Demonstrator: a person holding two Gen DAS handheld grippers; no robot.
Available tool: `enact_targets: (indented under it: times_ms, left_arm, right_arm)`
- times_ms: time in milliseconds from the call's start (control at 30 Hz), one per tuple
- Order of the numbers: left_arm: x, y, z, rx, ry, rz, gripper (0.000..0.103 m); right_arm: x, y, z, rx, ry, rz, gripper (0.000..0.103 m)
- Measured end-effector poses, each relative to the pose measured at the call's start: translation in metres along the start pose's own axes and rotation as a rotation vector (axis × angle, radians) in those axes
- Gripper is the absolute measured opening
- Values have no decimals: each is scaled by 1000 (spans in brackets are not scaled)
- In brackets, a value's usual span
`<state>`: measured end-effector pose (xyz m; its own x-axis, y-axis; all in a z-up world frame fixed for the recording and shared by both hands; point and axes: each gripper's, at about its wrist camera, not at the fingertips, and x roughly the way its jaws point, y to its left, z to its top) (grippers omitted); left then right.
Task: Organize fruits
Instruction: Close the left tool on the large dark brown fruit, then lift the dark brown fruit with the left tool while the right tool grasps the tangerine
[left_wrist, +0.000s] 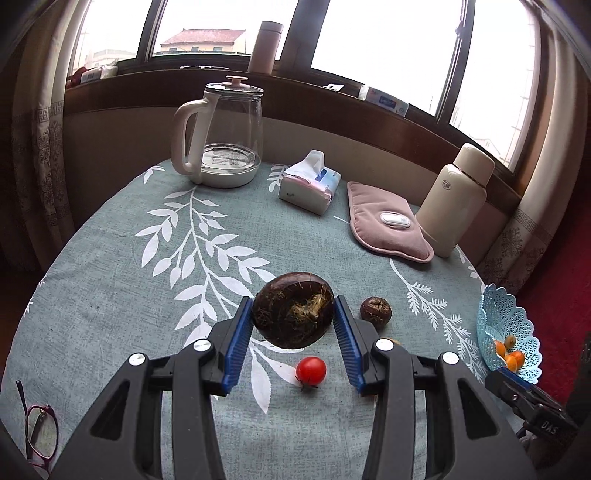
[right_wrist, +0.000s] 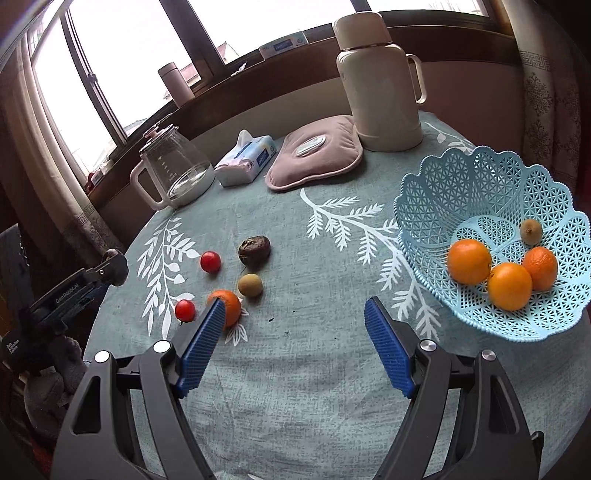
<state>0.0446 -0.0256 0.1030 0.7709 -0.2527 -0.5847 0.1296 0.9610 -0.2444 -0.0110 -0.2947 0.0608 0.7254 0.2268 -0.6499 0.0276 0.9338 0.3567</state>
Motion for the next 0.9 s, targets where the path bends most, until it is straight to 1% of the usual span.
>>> enact_targets:
  times_ms: [100,233,300,333,467,600,700,733,833,900]
  left_arm:
    - [-6,9,-1,-16,-6,-13,45]
    - [-15,21,0,-28,-19,-30,45]
    - [-20,25,1,-19,-33,-12,45]
    - [-22,28,1,-18,-41,-3,45]
    - [-31,41,2,-42,-63,-14,45]
    - [-40,47,3,-46,-84,-30,45]
    - [-44,49,2,-40,-89,-46,45]
    - [-44,50,1,-39,-89,-47,45]
    - [-40,55,-1,-46,-73,-43,45]
    - [-38,61,-4,-59,-57,-35,45]
  right_arm:
    - [12,11,-4,7,33,30,79]
    - [26,26,-6,60,42,80,79]
    - [40,35,-8,74,72,94,79]
    - [48,40,-9,76,90,93,79]
    - [73,58,-12,84,157,104,79]
    - [84,70,-7,65,151,64,79]
    - [90,71,-2,77,148,44,71]
    - [92,71,-1,77,150,37,67]
    - [99,74,-2,66,158,19,58]
    - [104,77,-5,38,162,-15,52]
